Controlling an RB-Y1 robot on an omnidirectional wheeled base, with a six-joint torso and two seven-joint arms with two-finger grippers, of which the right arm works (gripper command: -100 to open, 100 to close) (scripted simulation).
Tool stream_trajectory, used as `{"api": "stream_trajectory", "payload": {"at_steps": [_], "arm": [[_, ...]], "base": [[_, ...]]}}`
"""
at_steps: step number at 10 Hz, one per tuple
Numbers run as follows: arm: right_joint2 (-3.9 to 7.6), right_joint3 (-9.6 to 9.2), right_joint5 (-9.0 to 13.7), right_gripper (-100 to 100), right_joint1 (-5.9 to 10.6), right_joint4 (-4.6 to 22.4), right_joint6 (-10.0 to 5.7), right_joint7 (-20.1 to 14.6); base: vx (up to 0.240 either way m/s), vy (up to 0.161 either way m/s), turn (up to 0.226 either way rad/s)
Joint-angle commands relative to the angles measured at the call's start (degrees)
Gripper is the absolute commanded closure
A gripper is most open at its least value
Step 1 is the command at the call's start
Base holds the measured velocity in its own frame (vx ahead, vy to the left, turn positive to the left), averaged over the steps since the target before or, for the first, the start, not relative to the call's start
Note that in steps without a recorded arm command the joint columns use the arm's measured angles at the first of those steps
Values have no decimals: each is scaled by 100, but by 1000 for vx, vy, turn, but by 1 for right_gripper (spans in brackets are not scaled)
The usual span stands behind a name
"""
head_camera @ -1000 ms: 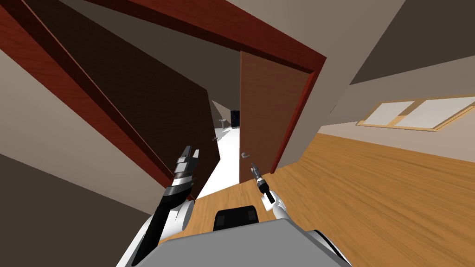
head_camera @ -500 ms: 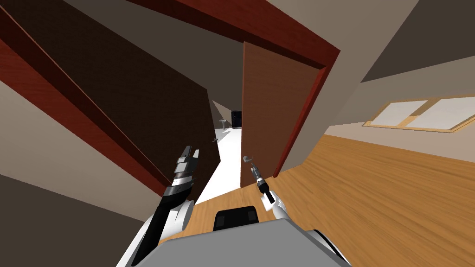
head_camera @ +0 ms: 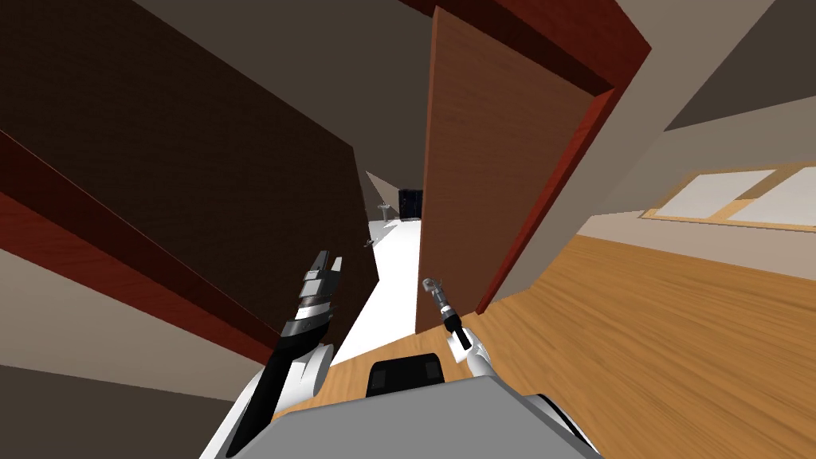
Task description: Push the door open
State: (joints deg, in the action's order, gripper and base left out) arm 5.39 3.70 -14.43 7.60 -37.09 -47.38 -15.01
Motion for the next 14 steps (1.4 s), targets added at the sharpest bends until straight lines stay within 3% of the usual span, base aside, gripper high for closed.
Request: {"api": "stream_trajectory", "payload": {"at_steps": [1, 2, 7, 14], "arm": [[0, 0, 0, -100, 0, 0, 0, 0], [0, 0, 0, 100, 0, 0, 0, 0], [0, 0, 0, 100, 0, 0, 0, 0], [5, 284, 174, 100, 58, 14, 49, 254]], "base": [[83, -2, 5], [-12, 0, -3], [-8, -2, 4], [151, 46, -44]]}}
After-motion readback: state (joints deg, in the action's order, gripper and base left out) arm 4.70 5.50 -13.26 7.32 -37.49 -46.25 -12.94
